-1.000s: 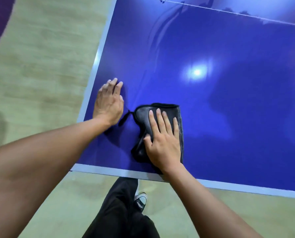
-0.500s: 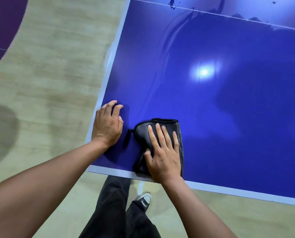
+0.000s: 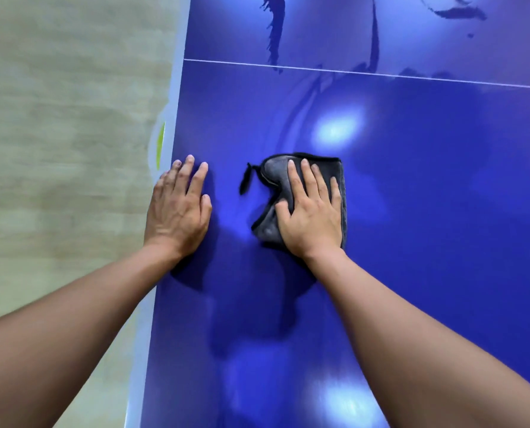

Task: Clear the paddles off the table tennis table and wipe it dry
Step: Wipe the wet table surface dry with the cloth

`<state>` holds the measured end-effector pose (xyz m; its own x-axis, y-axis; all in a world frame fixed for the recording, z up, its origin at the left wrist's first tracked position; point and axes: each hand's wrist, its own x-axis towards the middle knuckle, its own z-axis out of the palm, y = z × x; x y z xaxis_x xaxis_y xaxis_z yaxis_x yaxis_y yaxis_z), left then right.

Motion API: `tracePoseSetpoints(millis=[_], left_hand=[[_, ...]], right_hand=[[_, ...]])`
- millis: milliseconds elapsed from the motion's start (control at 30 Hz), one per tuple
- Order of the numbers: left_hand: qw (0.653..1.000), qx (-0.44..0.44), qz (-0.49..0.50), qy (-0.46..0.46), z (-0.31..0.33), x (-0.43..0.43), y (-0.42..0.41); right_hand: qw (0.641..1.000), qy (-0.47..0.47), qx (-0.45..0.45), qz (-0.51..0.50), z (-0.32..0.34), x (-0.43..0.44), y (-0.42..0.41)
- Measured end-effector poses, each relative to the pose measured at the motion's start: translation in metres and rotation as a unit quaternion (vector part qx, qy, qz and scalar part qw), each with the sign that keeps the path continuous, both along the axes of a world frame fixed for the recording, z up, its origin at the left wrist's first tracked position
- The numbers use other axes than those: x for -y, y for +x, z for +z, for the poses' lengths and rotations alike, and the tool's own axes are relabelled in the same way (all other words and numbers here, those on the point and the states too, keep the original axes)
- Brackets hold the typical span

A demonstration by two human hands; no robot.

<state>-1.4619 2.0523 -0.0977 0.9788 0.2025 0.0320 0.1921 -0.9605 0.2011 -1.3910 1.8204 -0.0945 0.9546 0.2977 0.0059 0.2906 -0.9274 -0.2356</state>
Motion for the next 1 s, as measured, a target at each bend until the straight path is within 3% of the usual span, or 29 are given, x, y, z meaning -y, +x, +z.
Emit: tracePoseSetpoints(millis=[267, 533, 767, 1000], left_hand=[[1.0, 0.025, 0.005, -0.018, -0.002, -0.013, 0.026], [0.999, 0.042, 0.003, -0.013, -0.004, -0.01, 0.024], [0.999, 0.045, 0.009, -0.019, -0.006, -0.011, 0.021], [0.998, 0.055, 0.003, -0.024, -0.008, -0.009, 0.02]], right_hand=[[0.998, -0.03, 0.005, -0.059, -0.001, -0.038, 0.158], [0.996, -0.045, -0.012, -0.082, -0.001, -0.055, 0.24], [0.995, -0.061, -0.048, -0.059, 0.006, -0.055, 0.241], [0.997, -0.055, -0.039, 0.026, 0.011, -0.066, 0.133]])
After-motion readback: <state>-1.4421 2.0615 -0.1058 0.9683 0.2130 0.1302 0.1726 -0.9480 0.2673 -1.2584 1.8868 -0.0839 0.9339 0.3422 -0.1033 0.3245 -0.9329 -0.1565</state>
